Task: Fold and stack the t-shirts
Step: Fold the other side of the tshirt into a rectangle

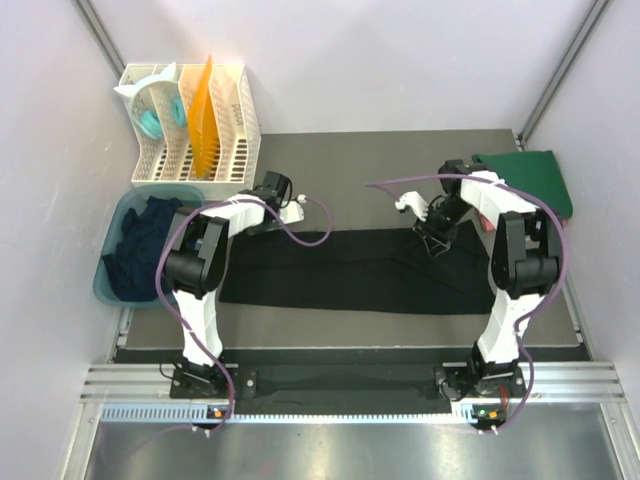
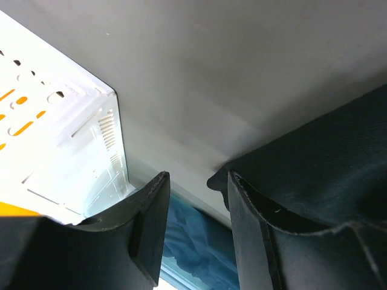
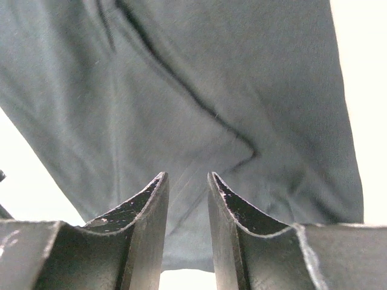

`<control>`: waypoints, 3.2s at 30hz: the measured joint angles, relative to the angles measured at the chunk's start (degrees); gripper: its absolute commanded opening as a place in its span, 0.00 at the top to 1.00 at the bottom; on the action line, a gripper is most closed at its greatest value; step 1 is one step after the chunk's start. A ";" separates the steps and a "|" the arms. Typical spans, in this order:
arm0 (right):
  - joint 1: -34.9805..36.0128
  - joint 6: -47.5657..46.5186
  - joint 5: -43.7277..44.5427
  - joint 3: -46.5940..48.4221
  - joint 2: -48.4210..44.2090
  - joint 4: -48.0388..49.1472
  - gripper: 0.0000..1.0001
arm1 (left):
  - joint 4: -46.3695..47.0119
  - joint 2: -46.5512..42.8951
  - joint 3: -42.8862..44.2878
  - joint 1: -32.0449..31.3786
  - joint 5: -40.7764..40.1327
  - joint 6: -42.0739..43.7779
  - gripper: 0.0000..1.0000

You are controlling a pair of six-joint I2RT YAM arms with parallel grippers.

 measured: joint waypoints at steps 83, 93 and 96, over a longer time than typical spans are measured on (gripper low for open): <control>3.10 5.77 2.82 3.21 5.73 6.51 0.78 | 0.37 -0.81 -1.27 -2.01 0.52 -1.05 0.52; 3.10 5.73 2.60 3.52 5.73 6.23 0.78 | 0.28 -0.72 -1.01 -2.01 0.61 -1.07 0.51; 3.10 5.88 2.86 3.52 5.70 6.19 0.61 | 0.28 -0.66 -0.61 -2.03 0.96 -1.07 0.51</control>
